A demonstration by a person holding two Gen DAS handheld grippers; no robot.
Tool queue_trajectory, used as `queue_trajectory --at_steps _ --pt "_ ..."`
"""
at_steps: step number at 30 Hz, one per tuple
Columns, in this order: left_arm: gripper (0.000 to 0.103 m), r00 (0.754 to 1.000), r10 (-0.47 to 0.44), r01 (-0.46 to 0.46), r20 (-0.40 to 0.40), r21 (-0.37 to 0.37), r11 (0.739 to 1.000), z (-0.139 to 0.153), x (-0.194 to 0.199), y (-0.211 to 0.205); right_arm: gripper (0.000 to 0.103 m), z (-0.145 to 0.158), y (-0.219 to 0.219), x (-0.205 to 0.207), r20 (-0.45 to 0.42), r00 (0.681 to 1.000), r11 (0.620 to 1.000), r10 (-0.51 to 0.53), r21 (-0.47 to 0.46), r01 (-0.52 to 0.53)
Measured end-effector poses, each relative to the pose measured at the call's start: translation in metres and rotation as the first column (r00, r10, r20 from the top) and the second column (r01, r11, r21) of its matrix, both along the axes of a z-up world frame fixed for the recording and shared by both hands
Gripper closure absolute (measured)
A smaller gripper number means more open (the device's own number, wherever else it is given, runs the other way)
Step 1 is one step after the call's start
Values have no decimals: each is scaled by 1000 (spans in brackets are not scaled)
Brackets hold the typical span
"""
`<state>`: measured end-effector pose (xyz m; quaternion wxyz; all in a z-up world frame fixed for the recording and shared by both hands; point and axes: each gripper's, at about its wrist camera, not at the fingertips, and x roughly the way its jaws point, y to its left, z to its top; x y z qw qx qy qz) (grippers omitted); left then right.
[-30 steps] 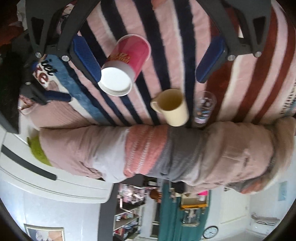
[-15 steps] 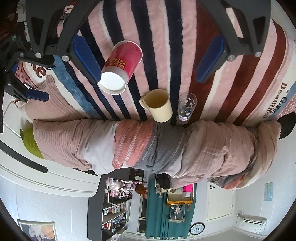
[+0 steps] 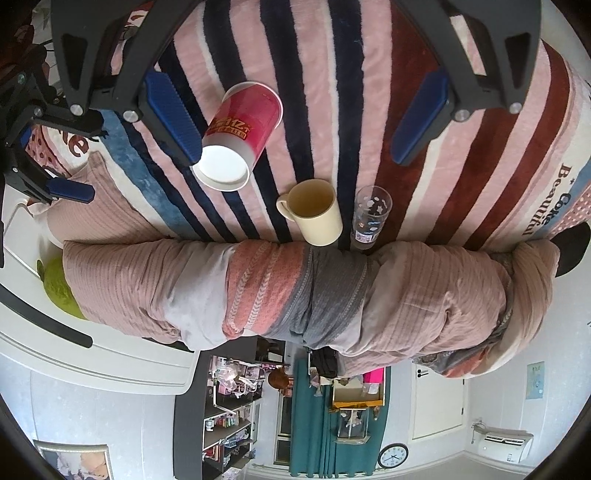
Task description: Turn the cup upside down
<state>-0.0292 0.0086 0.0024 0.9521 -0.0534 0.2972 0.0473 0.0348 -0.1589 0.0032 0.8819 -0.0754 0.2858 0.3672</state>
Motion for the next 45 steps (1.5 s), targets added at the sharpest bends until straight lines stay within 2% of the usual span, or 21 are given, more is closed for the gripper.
queue_trajectory --at_steps 45 --pt "1 1000 8 -8 -12 1 1000 -7 8 3 0 -5 -6 6 -58 998 1000 -5 22 6"
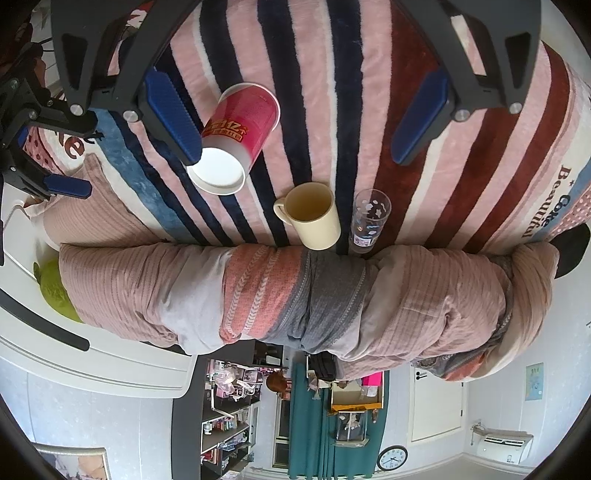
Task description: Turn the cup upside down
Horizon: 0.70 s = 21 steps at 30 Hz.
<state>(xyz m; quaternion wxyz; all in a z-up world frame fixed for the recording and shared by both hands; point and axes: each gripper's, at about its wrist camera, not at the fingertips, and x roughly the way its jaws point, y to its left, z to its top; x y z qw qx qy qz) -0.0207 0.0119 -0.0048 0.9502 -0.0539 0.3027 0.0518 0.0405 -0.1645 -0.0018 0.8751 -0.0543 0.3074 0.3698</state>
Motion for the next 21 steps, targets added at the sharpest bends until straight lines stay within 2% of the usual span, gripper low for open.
queue_trajectory --at_steps 21 --pt "1 1000 -5 5 8 8 1000 6 -5 -4 0 1 -1 -4 6 1000 1000 4 1 -4"
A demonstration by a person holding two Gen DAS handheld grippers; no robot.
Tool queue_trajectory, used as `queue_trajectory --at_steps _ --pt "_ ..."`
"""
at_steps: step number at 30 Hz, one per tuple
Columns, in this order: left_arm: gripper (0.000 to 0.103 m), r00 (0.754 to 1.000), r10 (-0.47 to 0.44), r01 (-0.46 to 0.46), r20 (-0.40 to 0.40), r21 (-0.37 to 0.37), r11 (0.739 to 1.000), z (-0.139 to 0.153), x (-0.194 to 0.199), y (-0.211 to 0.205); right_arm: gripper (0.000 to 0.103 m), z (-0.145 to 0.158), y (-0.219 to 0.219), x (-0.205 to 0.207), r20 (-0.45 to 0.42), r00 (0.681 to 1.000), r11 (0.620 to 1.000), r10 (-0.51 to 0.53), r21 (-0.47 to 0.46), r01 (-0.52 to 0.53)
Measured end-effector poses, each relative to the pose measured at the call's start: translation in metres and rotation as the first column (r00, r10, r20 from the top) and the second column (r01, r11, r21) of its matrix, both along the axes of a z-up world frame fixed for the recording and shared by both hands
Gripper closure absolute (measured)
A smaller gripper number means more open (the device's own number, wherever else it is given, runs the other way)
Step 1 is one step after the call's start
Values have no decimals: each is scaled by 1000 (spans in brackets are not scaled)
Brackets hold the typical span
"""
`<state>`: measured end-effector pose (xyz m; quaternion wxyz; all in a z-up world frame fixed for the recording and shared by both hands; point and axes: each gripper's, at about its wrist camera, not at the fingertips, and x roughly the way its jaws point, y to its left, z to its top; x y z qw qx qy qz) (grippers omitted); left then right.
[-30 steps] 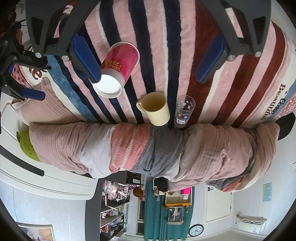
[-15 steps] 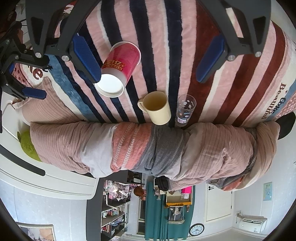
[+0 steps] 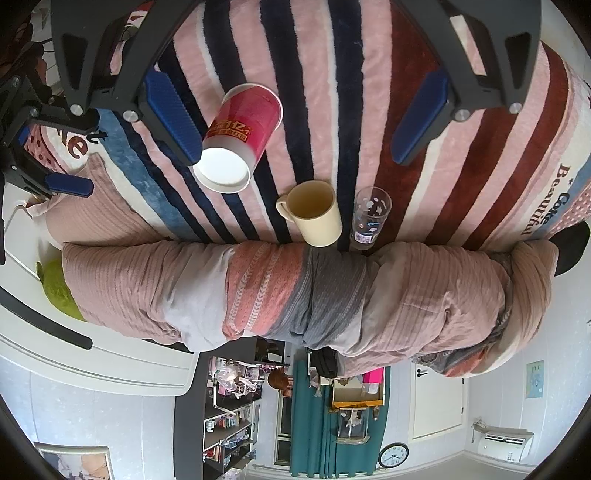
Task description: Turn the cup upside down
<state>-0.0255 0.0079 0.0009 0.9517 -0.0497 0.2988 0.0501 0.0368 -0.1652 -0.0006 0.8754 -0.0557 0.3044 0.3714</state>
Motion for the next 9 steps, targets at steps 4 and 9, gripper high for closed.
queue_trajectory --at_steps 4,9 --pt "1 1000 1 -1 1 2 1000 0 -1 0 0 1 0 -1 1 1000 1000 -1 0 1" --pt "1 1000 4 -4 -6 3 1000 2 -1 0 0 1 0 -2 -1 1000 1000 -1 1 1"
